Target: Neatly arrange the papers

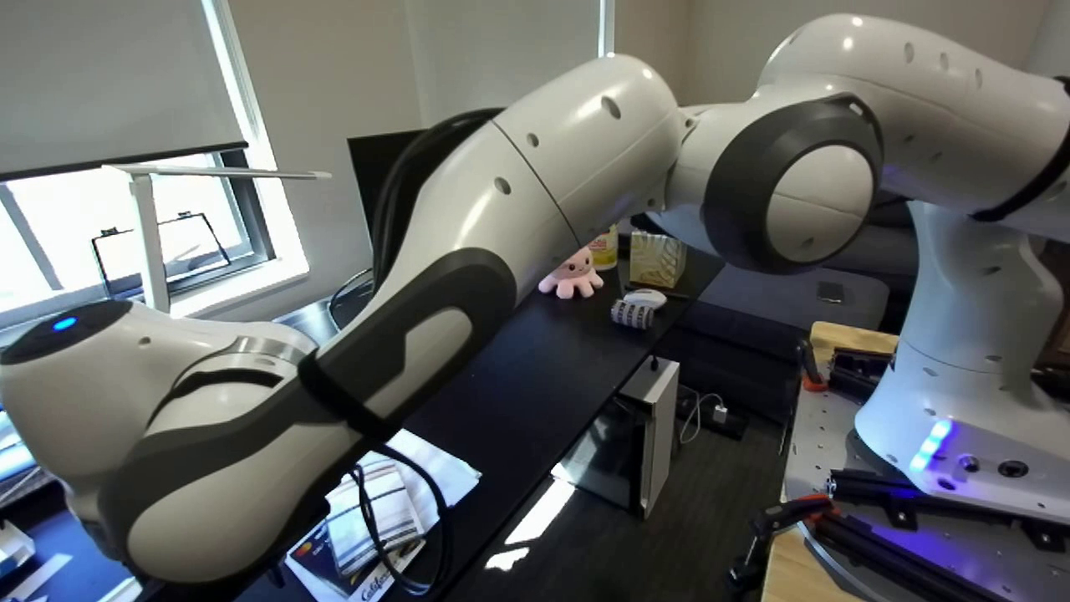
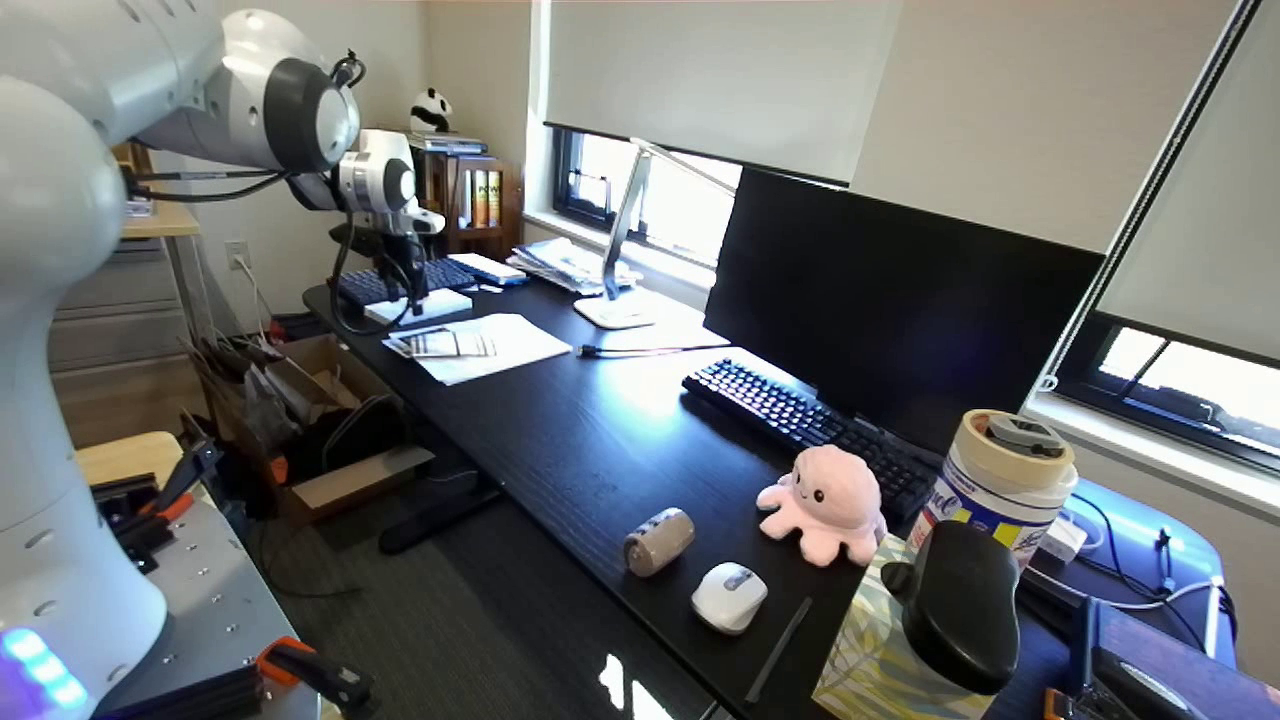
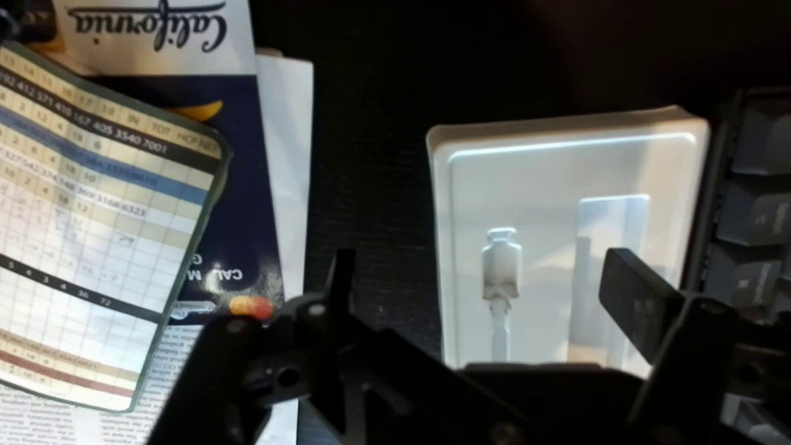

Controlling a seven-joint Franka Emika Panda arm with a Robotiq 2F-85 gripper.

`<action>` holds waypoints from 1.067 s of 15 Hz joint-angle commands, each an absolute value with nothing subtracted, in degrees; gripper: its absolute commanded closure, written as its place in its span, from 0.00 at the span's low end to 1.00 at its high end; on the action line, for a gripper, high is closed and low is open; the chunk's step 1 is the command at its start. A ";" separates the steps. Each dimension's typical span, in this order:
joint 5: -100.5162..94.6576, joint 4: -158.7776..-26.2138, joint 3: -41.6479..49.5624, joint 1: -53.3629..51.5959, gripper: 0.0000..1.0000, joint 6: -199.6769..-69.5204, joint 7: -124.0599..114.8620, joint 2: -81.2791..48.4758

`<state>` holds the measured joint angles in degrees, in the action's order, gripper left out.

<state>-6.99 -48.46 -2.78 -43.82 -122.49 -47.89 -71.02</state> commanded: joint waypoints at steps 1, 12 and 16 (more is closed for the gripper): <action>-4.77 -41.80 -2.83 -44.17 0.00 -118.26 -47.93 -74.71; -5.87 -39.31 -4.14 -43.90 0.53 -118.99 -47.76 -76.78; -5.88 -39.93 -4.18 -43.82 0.69 -119.09 -47.90 -76.13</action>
